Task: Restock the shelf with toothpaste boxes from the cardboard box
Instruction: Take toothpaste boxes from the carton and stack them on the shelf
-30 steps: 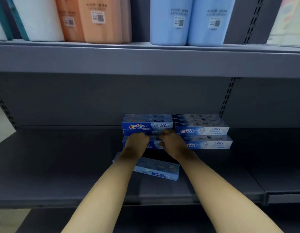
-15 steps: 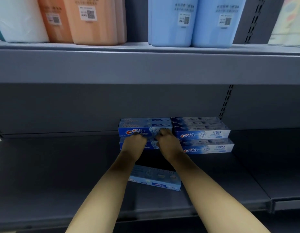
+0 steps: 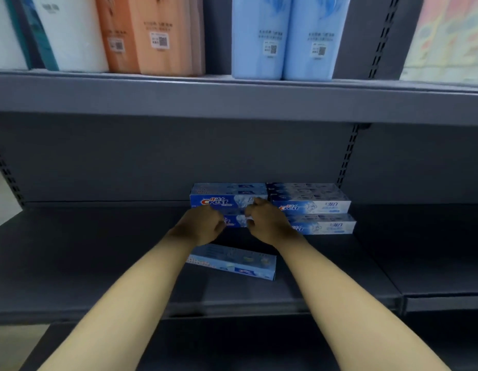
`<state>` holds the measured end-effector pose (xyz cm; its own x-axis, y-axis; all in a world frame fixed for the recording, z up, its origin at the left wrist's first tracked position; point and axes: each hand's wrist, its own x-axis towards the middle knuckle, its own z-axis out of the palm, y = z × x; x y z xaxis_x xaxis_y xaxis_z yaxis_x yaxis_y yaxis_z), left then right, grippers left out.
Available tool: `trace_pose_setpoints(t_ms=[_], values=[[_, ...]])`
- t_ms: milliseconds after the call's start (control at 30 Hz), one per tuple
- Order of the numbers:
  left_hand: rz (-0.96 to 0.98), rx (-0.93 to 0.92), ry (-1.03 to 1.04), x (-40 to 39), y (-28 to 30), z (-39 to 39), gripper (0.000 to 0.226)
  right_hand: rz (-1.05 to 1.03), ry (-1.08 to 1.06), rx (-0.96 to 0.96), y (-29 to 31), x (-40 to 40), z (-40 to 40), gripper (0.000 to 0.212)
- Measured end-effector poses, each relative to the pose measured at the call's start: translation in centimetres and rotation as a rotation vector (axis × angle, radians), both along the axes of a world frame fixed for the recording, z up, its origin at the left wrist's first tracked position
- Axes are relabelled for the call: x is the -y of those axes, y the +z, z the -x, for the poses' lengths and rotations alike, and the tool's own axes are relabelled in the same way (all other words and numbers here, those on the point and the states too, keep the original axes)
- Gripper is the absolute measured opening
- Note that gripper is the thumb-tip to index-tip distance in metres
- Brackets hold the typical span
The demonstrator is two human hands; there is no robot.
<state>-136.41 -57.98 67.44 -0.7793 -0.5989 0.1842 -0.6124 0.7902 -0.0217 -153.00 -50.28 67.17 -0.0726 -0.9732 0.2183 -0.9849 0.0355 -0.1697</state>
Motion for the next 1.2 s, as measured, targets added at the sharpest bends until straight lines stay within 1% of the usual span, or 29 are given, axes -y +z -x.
trace_pose_setpoints(t_ms=[100, 200, 233, 267, 333, 367, 533, 700, 800, 900, 933, 1000, 1100, 1200], values=[[-0.009, 0.061, -0.031, -1.5, 0.4, -1.4, 0.05, -0.023, 0.047, 0.01, 0.4, -1.8, 0.0, 0.02], [0.009, 0.198, -0.061, -2.9, 0.3, -2.4, 0.074, -0.056, 0.085, 0.041, 0.6, -3.5, -0.4, 0.02], [-0.014, 0.232, -0.057, -3.3, 0.0, -2.6, 0.072, -0.08, 0.101, 0.056, 0.6, -4.0, -0.6, 0.02], [-0.054, 0.239, -0.047, -3.7, -0.2, -2.8, 0.064, -0.109, 0.117, 0.072, 0.6, -4.5, -0.9, 0.019], [-0.158, 0.192, -0.021, -4.5, -0.5, -2.8, 0.045, -0.166, 0.133, 0.085, 0.5, -5.3, -1.3, 0.022], [-0.187, 0.174, -0.008, -4.8, -0.5, -2.8, 0.041, -0.193, 0.131, 0.08, 0.4, -5.6, -1.5, 0.025], [-0.204, 0.141, 0.026, -5.9, -0.2, -2.9, 0.041, -0.256, 0.112, 0.061, 0.1, -6.5, -1.5, 0.03], [-0.28, 0.042, 0.078, -6.6, -0.8, -2.6, 0.043, -0.314, 0.124, 0.079, 0.3, -7.0, -1.1, 0.036], [-0.302, -0.003, 0.13, -7.0, -0.9, -2.1, 0.042, -0.293, 0.09, 0.142, 0.0, -7.2, -1.0, 0.033], [-0.254, -0.039, 0.149, -7.4, -1.1, -1.5, 0.035, -0.262, 0.024, 0.168, -0.5, -7.0, -1.4, 0.026], [-0.235, -0.05, 0.145, -7.5, -1.2, -1.4, 0.033, -0.242, -0.001, 0.165, -0.7, -6.9, -1.5, 0.026], [-0.209, -0.058, 0.135, -7.6, -1.2, -1.5, 0.036, -0.183, -0.05, 0.117, -1.0, -6.7, -1.7, 0.027], [-0.178, -0.01, 0.119, -7.8, -1.2, -1.8, 0.043, -0.126, -0.071, 0.004, -1.1, -6.6, -1.7, 0.027], [-0.165, 0.041, 0.109, -7.8, -1.1, -2.6, 0.047, -0.087, -0.073, 0.066, -0.8, -6.5, -1.5, 0.019]])
